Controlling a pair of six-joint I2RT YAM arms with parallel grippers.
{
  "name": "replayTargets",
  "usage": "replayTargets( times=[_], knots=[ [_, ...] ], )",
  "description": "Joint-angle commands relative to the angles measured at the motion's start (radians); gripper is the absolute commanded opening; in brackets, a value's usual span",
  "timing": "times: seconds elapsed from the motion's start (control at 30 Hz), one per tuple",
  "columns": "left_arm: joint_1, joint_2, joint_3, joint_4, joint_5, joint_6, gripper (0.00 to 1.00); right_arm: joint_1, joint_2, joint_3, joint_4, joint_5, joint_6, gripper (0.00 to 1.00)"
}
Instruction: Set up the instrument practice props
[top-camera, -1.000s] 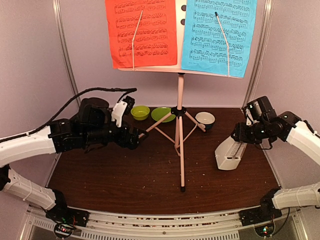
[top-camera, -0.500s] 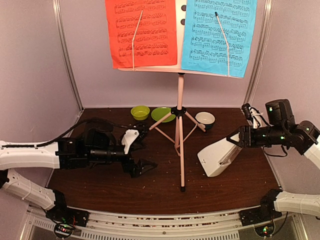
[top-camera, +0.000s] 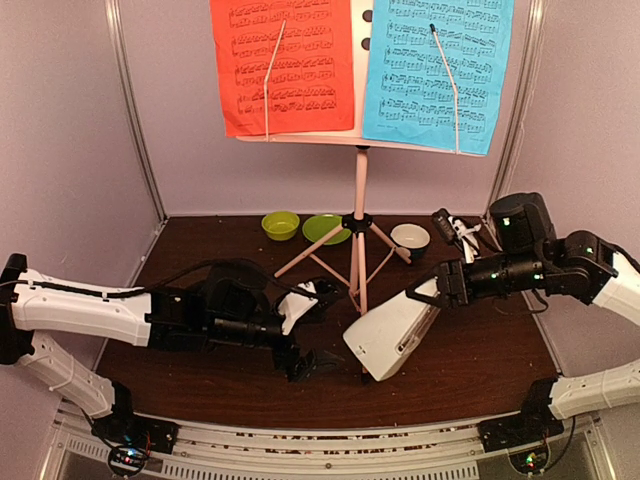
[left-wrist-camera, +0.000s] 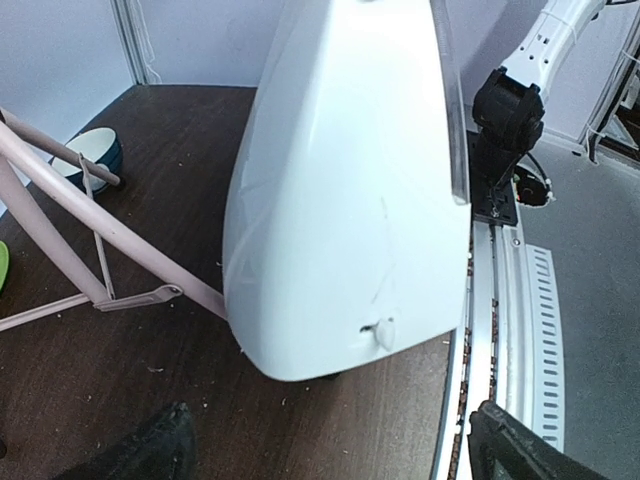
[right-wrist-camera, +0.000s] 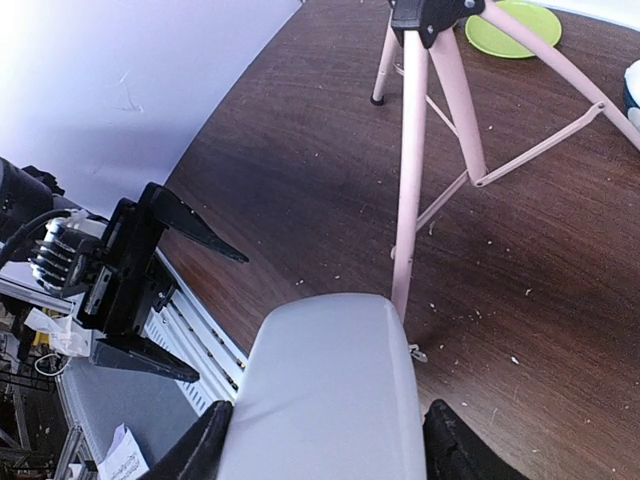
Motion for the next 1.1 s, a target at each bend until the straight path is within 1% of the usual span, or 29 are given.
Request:
replayTargets(
  times=[0.0,0.23,0.37,0.63,0.8,1.07],
  knots=[
    [-0.005,0.012,0.013,0.07,0.019,-0.01,0.95,0.038,0.053,0.095,0.174,0.058,0.042,0.13],
    [-0.008,0.012,-0.011,0.053,0.014,-0.006,0.9,0.087,0.16,0.172,0.201,0.067,0.042,0.12],
    [-0.008,0.011,-0.021,0.04,-0.024,-0.023,0.85,0.109,0.186,0.191,0.219,0.056,0.044,0.12],
    [-0.007,-0.028,-0.067,-0.015,-0.102,-0.001,0.8,0.154,0.208,0.207,0.218,0.049,0.039,0.1],
    [-0.006,-0.055,-0.095,-0.031,-0.121,0.01,0.79,0.17,0.217,0.214,0.219,0.046,0.04,0.1],
    [-0.007,-0.05,-0.08,-0.03,-0.117,0.008,0.79,0.205,0.254,0.25,0.217,0.061,0.033,0.1]
  ],
)
